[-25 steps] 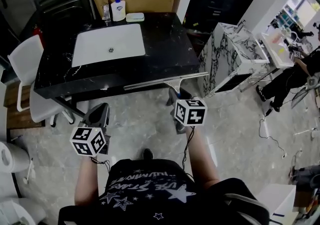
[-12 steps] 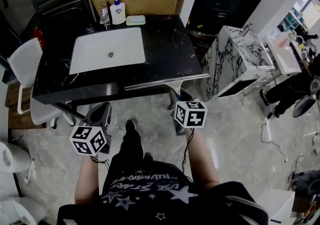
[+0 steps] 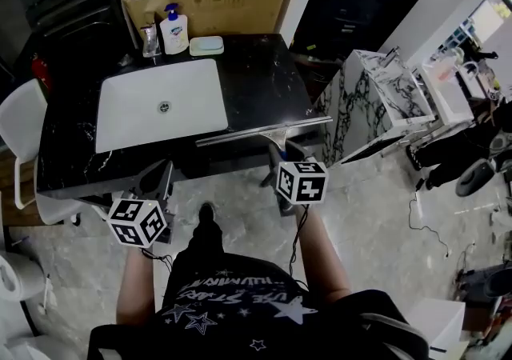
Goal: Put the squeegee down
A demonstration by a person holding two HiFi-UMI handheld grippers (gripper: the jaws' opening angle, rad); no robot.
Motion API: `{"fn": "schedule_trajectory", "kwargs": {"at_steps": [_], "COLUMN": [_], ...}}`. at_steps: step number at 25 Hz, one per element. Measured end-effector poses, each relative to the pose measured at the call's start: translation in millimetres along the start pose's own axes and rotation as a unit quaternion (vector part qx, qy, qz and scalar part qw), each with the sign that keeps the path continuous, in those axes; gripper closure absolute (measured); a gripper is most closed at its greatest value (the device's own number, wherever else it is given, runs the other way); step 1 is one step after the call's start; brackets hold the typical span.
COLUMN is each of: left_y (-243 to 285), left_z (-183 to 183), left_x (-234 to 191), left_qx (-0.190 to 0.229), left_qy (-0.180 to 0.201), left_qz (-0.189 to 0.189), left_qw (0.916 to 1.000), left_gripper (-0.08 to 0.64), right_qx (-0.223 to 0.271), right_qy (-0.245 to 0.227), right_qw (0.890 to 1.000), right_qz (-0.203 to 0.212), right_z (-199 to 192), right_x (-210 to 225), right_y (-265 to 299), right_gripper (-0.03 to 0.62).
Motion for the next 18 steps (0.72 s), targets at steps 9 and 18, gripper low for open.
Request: {"fn": "schedule_trajectory", "kwargs": {"at_steps": [9, 18], "left_y": [73, 124], "left_z": [50, 69], "left_x": [-66, -127], "left_qx": [-0.012, -0.023], "left_qy": [0.011, -0.007], "left_qz": [-0.023, -0.031], "left_qw": [0.9996, 0.9992], "left_gripper": [0.538, 0.538], "right_qx": [-0.029, -0.056], "right_qy": [0.007, 0.002], "right_qw": [0.999, 0.997], "right_qz": [-0.03, -0.054], "right_z": [47, 76], "right_x": [8, 15], "right_y": [86, 157], "right_gripper": [0.454, 0.454]}}
Point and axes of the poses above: the fingertips, and each gripper's own axes: y forward along the fingers, x to its right, z out of its top, the point moved 3 cm from there along -y, backward along the fingers, and after that the axes turned 10 degrees about -z, right-handed, at the moved point
